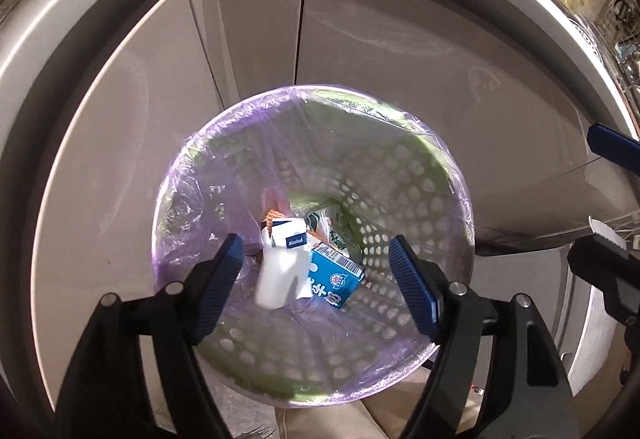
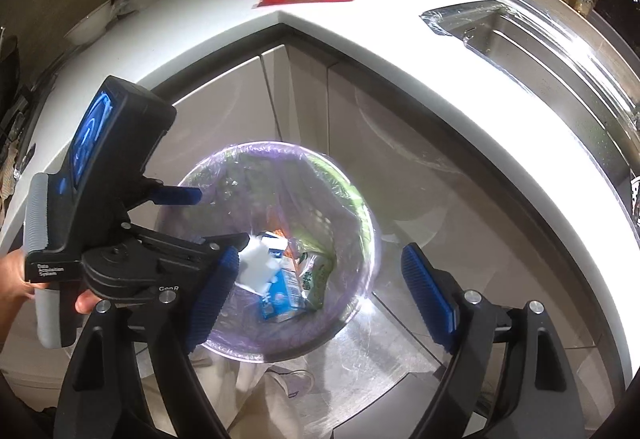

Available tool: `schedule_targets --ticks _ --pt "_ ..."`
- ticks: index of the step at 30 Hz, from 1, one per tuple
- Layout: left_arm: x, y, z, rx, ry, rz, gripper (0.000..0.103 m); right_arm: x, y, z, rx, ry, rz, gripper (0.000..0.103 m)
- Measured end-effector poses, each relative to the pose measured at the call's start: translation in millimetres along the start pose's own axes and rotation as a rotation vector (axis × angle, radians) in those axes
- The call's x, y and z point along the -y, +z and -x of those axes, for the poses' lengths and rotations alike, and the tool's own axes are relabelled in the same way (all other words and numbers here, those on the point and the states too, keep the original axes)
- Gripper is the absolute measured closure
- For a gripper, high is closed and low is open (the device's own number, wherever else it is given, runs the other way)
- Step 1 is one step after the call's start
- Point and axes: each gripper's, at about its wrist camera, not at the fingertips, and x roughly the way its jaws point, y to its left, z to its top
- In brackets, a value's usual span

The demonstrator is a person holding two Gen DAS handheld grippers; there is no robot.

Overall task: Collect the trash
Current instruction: 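Carry the foam block and wipes packet down over the bin and open both grippers, then move both tools back up over the counter toward the onion and peel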

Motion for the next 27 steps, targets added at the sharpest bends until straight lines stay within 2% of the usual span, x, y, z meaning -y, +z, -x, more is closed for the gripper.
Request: schedule_targets --ticks 3,7,10,13,19,22,27 --pt "1 5 5 0.001 -0.013 0.011 0.030 4 0 5 0.008 -0.001 -0.015 0.020" --pt "1 14 29 0.041 -0.034 0.012 0.029 7 5 18 0.035 0.004 -0.036 0.020" --pt "0 25 57 0.104 -0.036 0.006 0.021 10 13 32 0.072 0.012 -0.052 0.020" --pt "-12 44 89 0.176 -0.033 0.014 0.019 12 26 46 0.112 0.017 -0.069 0.013" --pt "-54 94 130 0.287 -0.007 0.060 0.013 19 62 60 0.175 0.019 -0.092 0.012" --pt "-83 122 137 0.306 0.018 0.086 0.013 24 84 57 0.191 0.032 -0.114 0.012" --pt "-130 150 148 0.330 0.023 0.145 0.013 17 134 32 0.197 0.067 -0.089 0.012"
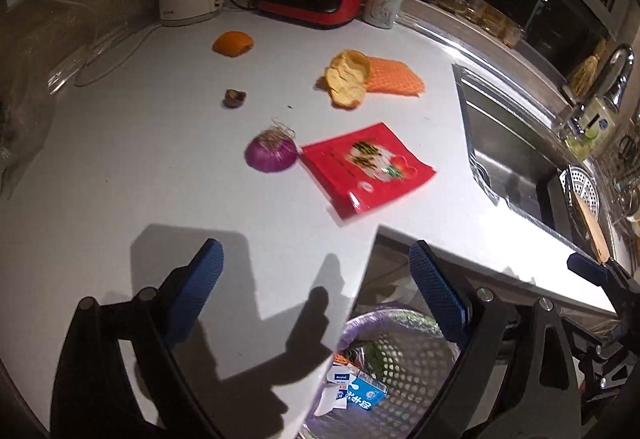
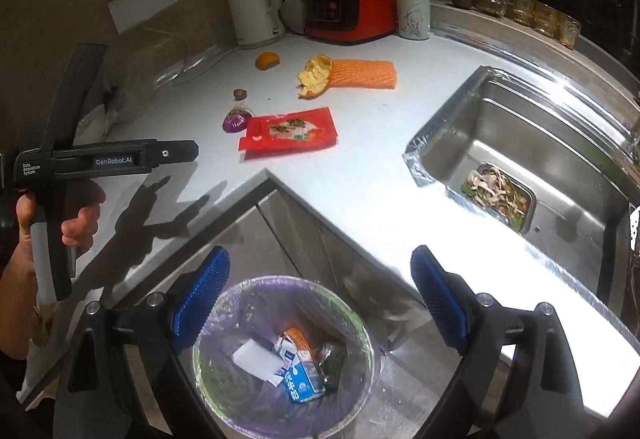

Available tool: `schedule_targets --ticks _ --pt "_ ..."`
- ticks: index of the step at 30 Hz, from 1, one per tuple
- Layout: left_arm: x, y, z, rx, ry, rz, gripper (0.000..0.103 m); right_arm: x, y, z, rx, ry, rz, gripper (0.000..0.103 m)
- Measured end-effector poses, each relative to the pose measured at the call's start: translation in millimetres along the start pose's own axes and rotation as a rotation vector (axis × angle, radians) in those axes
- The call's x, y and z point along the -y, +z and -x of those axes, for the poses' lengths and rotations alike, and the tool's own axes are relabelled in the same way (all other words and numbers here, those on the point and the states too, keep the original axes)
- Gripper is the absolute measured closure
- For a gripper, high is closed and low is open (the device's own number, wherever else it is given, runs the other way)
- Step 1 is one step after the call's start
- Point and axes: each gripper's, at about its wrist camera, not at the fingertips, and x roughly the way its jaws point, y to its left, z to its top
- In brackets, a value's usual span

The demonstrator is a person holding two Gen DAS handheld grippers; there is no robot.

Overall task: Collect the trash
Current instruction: 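Move both tools back up over the counter toward the onion and peel, then grasp the red onion with the right gripper while the left gripper grasps the orange peel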

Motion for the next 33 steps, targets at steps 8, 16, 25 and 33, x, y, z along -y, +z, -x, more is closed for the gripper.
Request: schedule_targets --ticks 8,16,25,33 --pt "-48 30 -8 0.009 0.060 -0.022 0.012 -47 72 -90 -0.036 0.088 0.111 0.012" --pt "-102 53 -11 0.015 0.069 0.027 0.012 -95 116 -172 -0.083 0.158 0.254 0.012" --pt "-140 61 -13 0.042 0.076 0.104 0.011 -111 127 -218 -0.139 0.162 0.364 0.023" --pt "-148 70 -22 0.043 0.075 0.120 0.011 -109 127 -226 -0.161 0.140 0.381 0.047"
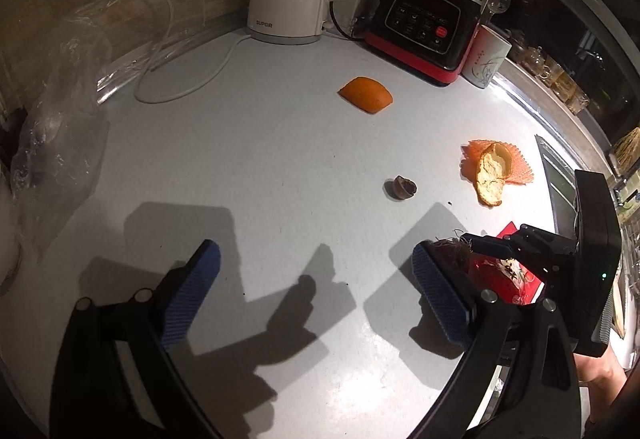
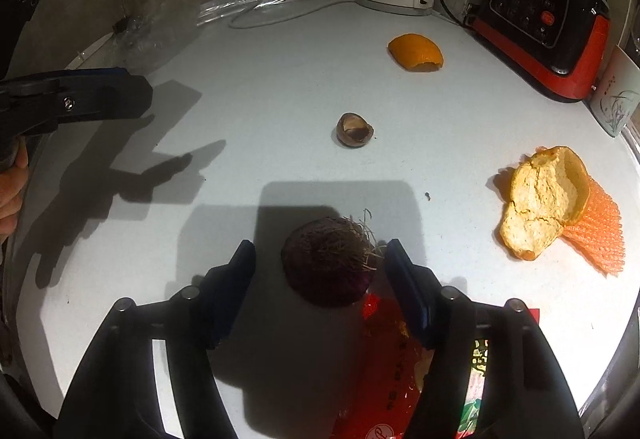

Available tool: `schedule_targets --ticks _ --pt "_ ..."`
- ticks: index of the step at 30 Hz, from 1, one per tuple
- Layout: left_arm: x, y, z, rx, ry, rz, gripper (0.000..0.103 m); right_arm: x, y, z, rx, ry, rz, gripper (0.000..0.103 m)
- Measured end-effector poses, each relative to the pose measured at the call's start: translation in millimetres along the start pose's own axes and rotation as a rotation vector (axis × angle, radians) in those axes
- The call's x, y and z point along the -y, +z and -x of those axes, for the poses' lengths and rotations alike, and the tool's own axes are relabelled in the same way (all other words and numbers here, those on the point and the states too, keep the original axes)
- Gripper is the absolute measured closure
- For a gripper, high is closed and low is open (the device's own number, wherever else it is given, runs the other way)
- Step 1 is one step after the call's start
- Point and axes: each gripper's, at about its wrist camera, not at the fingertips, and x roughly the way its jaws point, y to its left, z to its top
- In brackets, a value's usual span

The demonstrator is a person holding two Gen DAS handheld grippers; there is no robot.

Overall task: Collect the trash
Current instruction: 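Grasp the red onion with the right gripper while the left gripper grasps the orange peel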

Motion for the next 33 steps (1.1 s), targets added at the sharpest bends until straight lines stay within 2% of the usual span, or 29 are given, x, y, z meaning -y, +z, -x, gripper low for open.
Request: schedule_targets --ticks 1,2,7,12,19,24,28,30,31,32,33 --pt "0 1 -1 0.001 0.001 0.000 0.011 0 0 1 0.000 -0.005 0.003 0.056" --pt "0 2 -1 0.002 0.003 -0.001 0.011 1 0 1 -0.002 -0.006 0.004 0.057" --pt "2 7 -8 0.001 0.005 0.007 0.010 0 -2 2 0.009 -0.018 0.024 0.059" --pt "10 21 -25 -0.015 -0.023 -0.007 0.008 16 3 23 0.072 0.035 -0.081 0.059" --pt "36 77 -80 -0.044 -0.089 -0.033 0.008 41 1 74 0.152 0.006 -0.178 0.059" --pt "62 119 -131 -0.054 -0.039 -0.059 0.008 53 -15 93 0.162 -0.030 -0.226 0.059" --pt "77 139 -161 -0.054 -0.008 -0.086 0.008 64 -27 99 0.159 -0.047 -0.269 0.059" --pt "82 146 -170 -0.041 0.014 -0.099 0.015 69 -32 100 0.154 -0.054 -0.289 0.059" --pt "83 148 -174 -0.047 0.017 -0.104 0.043 71 -35 102 0.153 -0.053 -0.299 0.059" --pt "84 150 -179 -0.072 0.017 -0.108 0.056 73 -37 103 0.153 -0.054 -0.309 0.059" --pt "84 151 -179 -0.059 0.027 -0.113 0.060 75 -39 104 0.155 -0.056 -0.315 0.059"
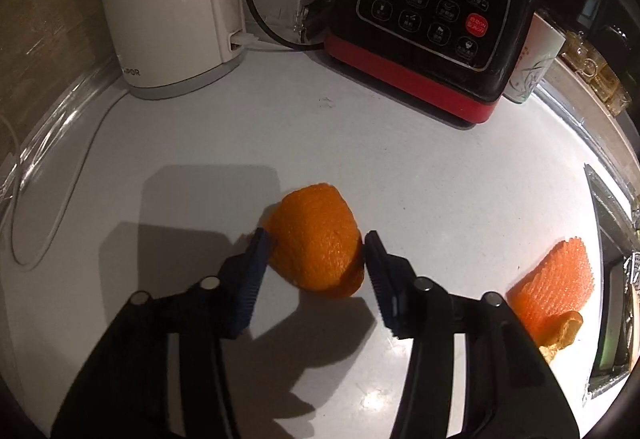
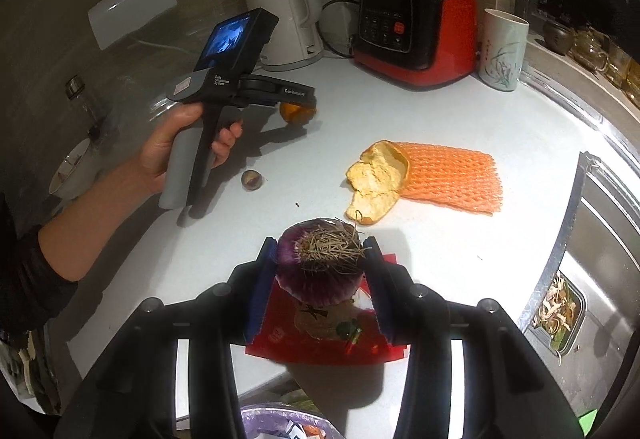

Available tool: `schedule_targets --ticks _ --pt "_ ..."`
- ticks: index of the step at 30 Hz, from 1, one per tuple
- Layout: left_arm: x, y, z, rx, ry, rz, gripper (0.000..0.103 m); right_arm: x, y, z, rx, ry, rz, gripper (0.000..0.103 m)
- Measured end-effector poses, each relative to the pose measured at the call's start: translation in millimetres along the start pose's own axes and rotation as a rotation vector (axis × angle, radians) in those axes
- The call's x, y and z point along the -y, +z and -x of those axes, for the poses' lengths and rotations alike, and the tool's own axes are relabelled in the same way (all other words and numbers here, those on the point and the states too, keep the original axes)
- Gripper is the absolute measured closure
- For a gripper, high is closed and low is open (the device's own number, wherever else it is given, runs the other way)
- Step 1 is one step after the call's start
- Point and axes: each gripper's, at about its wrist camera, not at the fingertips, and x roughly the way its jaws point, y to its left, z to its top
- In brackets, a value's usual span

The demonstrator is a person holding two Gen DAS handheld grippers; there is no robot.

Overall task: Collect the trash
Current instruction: 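Grasp the red onion with the right gripper while the left gripper grasps the orange peel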

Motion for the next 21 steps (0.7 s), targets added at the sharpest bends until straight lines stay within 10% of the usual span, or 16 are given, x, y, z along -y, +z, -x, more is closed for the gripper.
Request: schedule_targets --ticks 5,21 --pt "-7 1 3 0.001 -0.008 -0.012 0.086 4 -7 3 -0.001 0.005 -0.017 0.059" --pt "34 -85 145 0.114 -0.133 -0.032 0.088 -22 -41 55 0.059 0.039 0.024 0.059"
